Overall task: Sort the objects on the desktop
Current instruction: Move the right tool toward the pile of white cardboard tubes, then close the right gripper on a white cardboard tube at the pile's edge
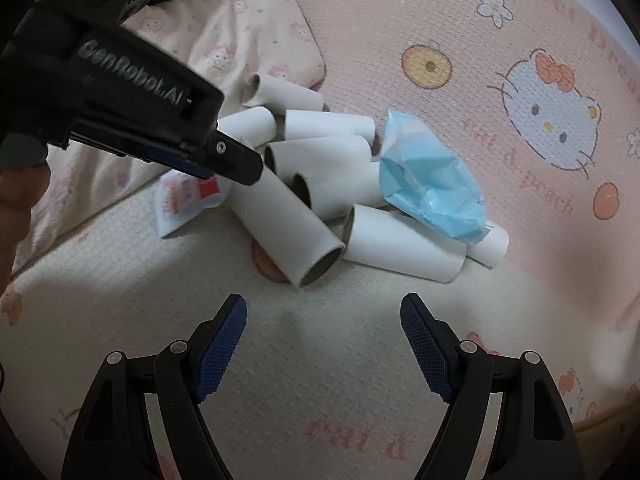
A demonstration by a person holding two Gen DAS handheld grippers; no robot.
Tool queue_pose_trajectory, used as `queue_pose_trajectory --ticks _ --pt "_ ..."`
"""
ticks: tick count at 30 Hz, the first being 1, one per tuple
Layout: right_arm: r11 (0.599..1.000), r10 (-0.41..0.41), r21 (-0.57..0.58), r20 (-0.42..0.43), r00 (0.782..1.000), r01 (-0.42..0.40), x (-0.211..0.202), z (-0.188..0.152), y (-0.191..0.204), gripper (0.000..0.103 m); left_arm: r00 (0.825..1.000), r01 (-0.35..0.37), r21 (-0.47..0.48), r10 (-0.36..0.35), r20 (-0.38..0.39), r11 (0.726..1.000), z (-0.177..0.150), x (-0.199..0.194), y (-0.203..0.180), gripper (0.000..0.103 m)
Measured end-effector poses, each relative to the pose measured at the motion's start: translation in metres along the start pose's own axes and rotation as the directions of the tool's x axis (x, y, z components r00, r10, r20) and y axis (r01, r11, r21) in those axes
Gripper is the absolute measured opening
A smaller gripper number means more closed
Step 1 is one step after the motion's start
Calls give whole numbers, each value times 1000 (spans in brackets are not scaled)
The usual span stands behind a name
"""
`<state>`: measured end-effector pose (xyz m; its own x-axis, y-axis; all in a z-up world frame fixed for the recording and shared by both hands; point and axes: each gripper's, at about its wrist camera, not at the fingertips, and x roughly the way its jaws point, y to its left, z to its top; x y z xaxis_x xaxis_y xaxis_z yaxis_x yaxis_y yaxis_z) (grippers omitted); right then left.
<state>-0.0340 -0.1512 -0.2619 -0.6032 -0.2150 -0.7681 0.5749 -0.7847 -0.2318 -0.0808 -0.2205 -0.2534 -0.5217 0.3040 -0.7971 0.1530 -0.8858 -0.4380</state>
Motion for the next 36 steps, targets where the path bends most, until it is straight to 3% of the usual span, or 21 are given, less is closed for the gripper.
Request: queue_pose_trajectory --ticks 3,5,9,12,21,25,28,31,34,36 --pt "999 -7 33 6 1000 7 9 6 -7 78 999 -30 41 31 -44 999 9 10 2 43" --pt "997 -2 76 6 1000 1 14 12 -13 77 999 -5 27 6 -51 1000 13 13 5 43" --pt "985 74 157 8 997 -75 21 18 -22 53 997 -18 64 23 -77 998 21 20 -2 44" --pt "982 106 157 3 994 -105 21 18 -20 46 995 -49 106 57 -76 993 24 24 -12 44" --pt "987 95 128 -12 995 -93 21 11 -8 41 988 -93 209 116 -101 973 31 28 -39 47" --pt "985 102 140 -17 995 -99 22 10 -8 41 986 -103 301 137 -92 948 35 29 -48 53" --pt "983 110 150 -22 994 -105 22 9 -9 41 977 -110 340 164 -134 934 41 40 -48 53" --pt "986 91 147 -45 995 -84 24 4 -6 41 963 -86 374 173 -204 923 44 53 -49 53" --pt "986 84 149 -72 994 -73 28 2 -2 41 962 -52 321 134 -236 946 47 53 -43 53" --pt "982 110 161 -37 993 -103 23 -1 -2 41 955 14 317 81 -284 948 45 52 -41 53"
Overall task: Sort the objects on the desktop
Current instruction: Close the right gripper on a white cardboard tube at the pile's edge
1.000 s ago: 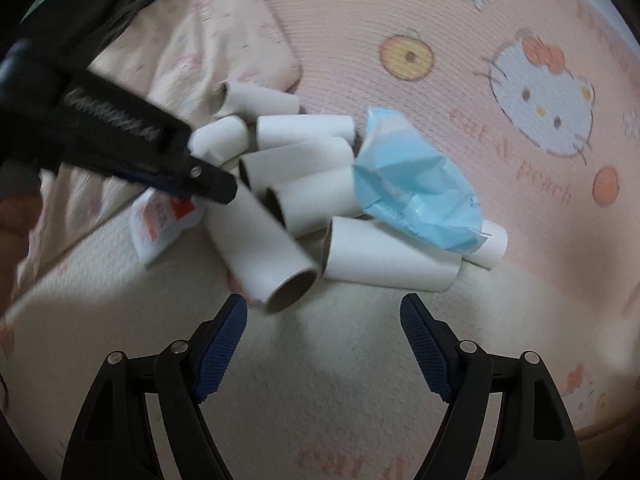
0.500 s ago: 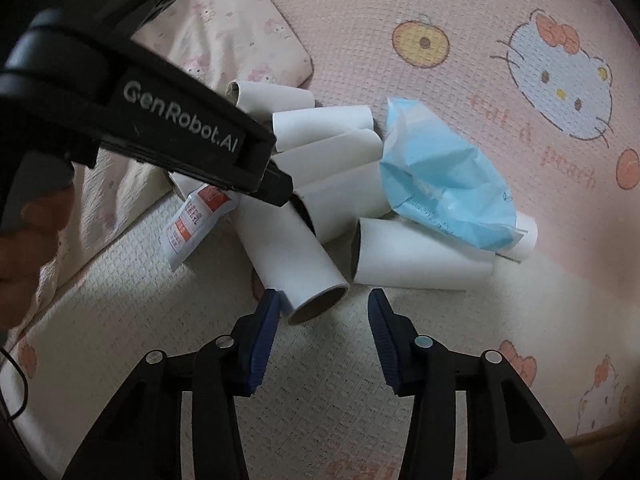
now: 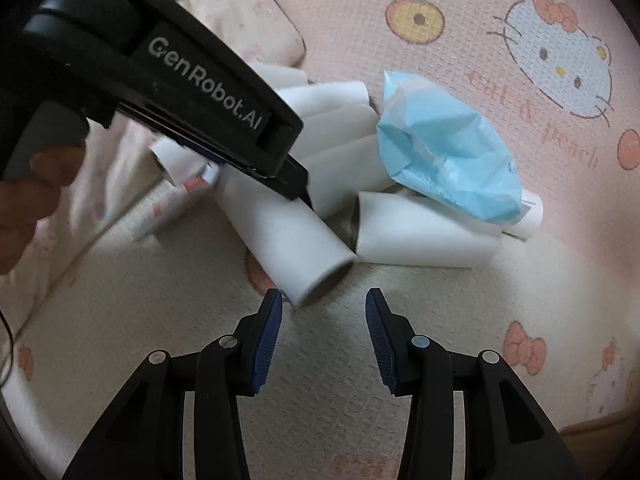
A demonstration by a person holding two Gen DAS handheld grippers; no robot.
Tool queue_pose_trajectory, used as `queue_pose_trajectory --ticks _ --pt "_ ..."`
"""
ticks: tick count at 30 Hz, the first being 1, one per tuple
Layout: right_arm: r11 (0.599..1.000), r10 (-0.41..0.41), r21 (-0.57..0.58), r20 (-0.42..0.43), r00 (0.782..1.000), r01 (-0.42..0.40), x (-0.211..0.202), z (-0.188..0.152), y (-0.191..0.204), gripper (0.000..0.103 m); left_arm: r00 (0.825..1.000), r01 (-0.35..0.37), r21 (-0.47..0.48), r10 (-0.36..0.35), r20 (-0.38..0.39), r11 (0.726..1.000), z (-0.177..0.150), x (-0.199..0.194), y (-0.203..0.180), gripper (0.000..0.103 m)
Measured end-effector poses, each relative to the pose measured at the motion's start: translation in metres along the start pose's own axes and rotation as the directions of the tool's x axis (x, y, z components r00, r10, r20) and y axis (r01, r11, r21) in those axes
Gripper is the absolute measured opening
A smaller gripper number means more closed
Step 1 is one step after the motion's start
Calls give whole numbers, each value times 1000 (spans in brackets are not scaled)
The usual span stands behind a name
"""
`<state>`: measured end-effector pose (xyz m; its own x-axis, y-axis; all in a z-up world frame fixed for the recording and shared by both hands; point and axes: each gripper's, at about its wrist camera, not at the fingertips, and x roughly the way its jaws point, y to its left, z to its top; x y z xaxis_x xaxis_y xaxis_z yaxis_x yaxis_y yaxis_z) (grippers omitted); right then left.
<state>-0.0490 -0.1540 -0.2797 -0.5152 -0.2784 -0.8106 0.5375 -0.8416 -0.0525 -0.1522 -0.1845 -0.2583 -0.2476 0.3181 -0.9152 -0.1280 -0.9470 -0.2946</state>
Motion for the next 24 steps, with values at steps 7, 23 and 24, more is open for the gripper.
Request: queue_pose_trajectory --ticks 7,23,24 --pt "1000 18 25 11 1000 -19 -10 -4 -7 41 994 97 -16 -98 -49 995 -20 0 -5 53" --pt "993 22 116 -17 1000 -20 -47 -40 -32 41 980 196 -58 -198 -18 979 -58 -6 -43 53" --pt "993 24 120 -18 1000 -21 -45 -40 -35 41 975 220 -82 -222 -18 972 -62 -4 -43 53"
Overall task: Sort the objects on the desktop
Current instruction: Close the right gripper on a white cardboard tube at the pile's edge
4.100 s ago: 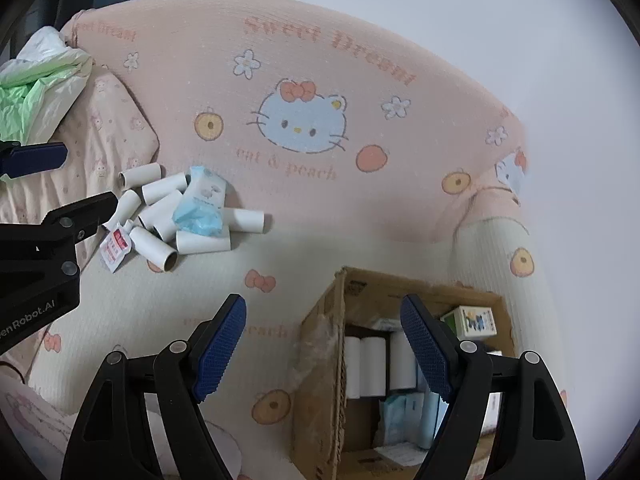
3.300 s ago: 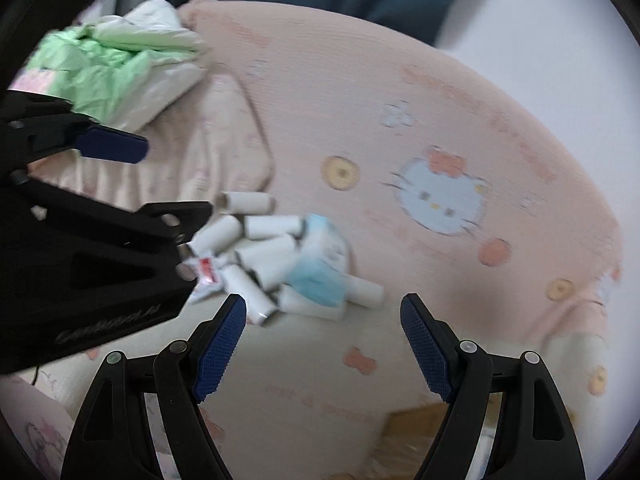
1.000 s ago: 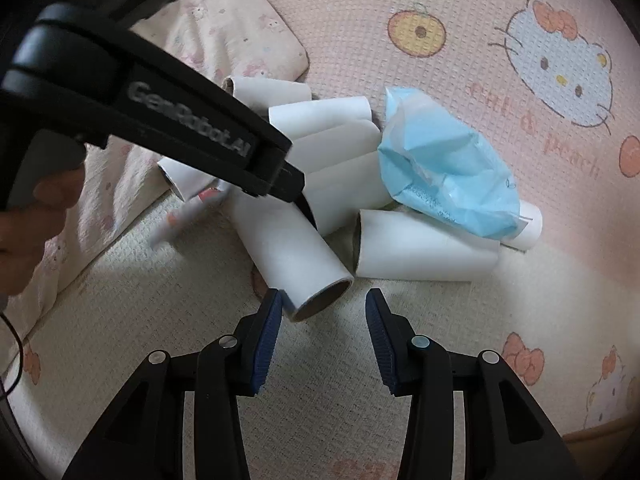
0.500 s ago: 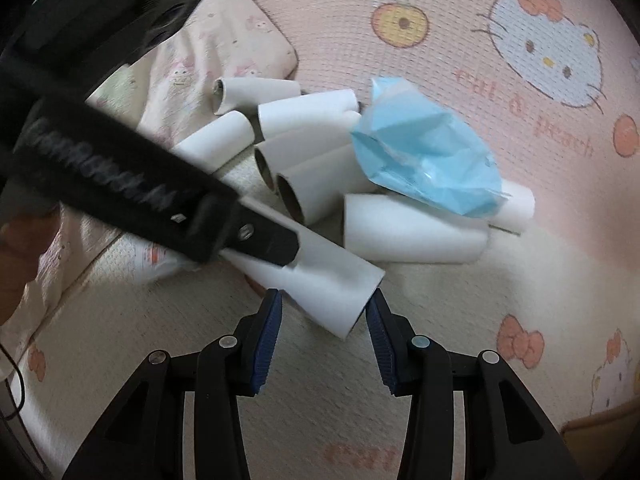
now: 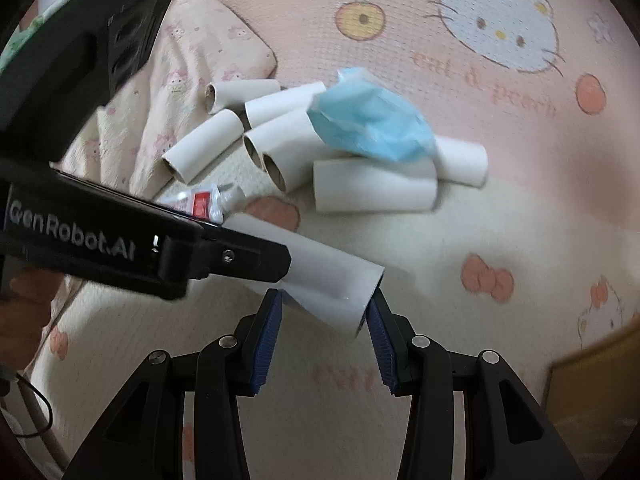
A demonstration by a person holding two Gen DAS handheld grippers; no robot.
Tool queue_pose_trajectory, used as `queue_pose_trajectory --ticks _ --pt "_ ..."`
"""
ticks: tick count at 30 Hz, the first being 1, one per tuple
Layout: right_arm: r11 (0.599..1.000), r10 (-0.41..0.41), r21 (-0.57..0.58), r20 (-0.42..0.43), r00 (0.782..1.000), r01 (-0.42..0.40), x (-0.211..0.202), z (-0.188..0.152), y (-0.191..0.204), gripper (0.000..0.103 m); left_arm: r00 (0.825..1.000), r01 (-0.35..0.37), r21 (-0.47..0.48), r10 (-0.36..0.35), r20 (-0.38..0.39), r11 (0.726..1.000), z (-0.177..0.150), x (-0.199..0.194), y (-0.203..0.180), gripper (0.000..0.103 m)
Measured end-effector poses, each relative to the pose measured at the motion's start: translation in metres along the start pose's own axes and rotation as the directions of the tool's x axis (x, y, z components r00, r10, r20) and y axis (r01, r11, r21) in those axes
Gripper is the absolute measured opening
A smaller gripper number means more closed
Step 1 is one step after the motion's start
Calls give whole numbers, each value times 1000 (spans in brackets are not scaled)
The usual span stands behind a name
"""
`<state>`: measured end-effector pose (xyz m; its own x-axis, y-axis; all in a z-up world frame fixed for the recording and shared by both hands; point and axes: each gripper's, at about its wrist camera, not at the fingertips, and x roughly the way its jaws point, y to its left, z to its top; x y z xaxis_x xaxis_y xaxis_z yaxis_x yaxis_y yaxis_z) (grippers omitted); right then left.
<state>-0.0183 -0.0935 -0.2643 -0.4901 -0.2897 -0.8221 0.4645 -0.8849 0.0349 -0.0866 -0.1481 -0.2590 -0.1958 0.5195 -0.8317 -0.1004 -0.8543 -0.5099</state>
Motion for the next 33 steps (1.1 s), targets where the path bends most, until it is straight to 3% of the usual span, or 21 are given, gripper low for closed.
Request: queue_pose_trajectory --ticks 6,14,18,22,30,33 --pt "994 59 99 -30 998 -56 2 -18 -15 41 999 25 -72 -23 39 997 -17 5 4 53" --pt "964 95 252 -28 995 -85 4 -24 -38 44 997 -52 -40 55 59 998 -18 3 5 53" --pt "962 79 265 -30 996 -68 4 -24 -43 44 996 -57 -19 58 72 998 -16 3 3 44" --pt "958 105 269 -20 994 -96 5 -22 -46 44 997 -38 -9 38 70 999 -14 5 2 41" --pt "935 184 306 21 983 -182 14 -17 -52 44 994 -69 19 67 82 997 -13 4 -2 36" --pt "943 180 283 16 984 -177 11 -15 -45 44 992 -86 46 82 96 995 -13 -2 -10 36"
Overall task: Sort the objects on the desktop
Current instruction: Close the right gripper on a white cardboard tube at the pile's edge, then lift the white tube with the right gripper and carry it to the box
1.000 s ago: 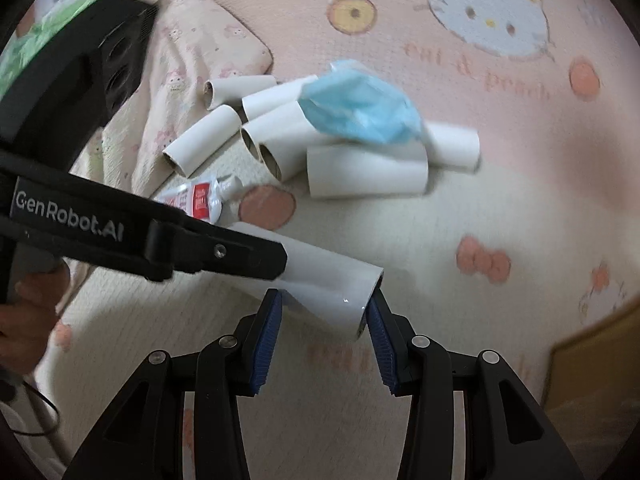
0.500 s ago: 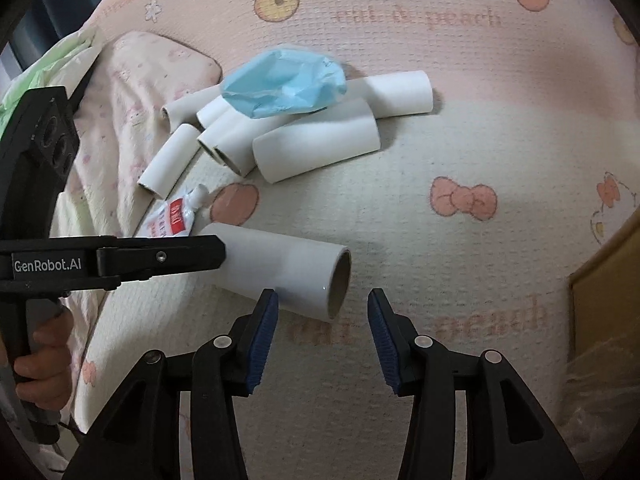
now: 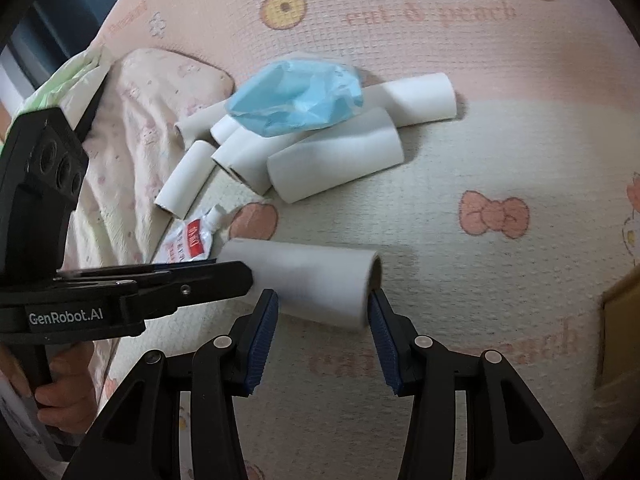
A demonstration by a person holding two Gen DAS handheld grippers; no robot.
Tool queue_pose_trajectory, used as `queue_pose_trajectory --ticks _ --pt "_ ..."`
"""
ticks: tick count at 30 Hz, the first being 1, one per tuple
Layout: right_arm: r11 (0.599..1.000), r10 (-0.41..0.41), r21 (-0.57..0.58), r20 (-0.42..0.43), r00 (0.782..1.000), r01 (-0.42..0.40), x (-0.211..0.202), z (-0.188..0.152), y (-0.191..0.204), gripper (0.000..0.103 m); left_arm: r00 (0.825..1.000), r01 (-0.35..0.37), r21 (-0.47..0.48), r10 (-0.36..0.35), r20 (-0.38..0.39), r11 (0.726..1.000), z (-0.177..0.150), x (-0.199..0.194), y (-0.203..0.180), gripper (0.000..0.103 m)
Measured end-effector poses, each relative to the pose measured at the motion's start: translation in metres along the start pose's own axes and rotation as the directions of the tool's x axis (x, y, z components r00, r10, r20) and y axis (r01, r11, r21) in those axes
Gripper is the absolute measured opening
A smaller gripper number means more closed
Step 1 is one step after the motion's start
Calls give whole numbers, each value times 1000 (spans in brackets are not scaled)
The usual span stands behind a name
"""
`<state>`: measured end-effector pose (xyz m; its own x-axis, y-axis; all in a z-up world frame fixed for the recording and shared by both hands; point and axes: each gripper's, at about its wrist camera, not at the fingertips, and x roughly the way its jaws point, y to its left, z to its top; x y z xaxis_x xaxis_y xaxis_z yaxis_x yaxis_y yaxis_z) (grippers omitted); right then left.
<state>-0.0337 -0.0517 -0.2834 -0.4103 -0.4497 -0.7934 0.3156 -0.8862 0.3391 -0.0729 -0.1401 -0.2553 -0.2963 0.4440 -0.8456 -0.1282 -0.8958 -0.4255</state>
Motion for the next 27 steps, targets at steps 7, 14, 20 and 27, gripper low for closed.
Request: queue_pose_trajectory --ticks 7,14,20,27 --pt "997 -38 -61 11 999 38 -18 0 13 44 999 -28 118 22 50 993 6 -23 -24 36" --pt "995 -79 -51 16 997 80 -40 -1 12 44 1000 1 212 -2 4 977 22 -7 -38 36" --pt "987 -154 -58 -29 988 153 -36 -11 8 44 1000 -4 325 9 -15 946 39 17 -63 36" --pt "978 -197 -84 -93 976 189 -27 -24 3 44 993 60 237 -35 -111 970 46 49 -54 36"
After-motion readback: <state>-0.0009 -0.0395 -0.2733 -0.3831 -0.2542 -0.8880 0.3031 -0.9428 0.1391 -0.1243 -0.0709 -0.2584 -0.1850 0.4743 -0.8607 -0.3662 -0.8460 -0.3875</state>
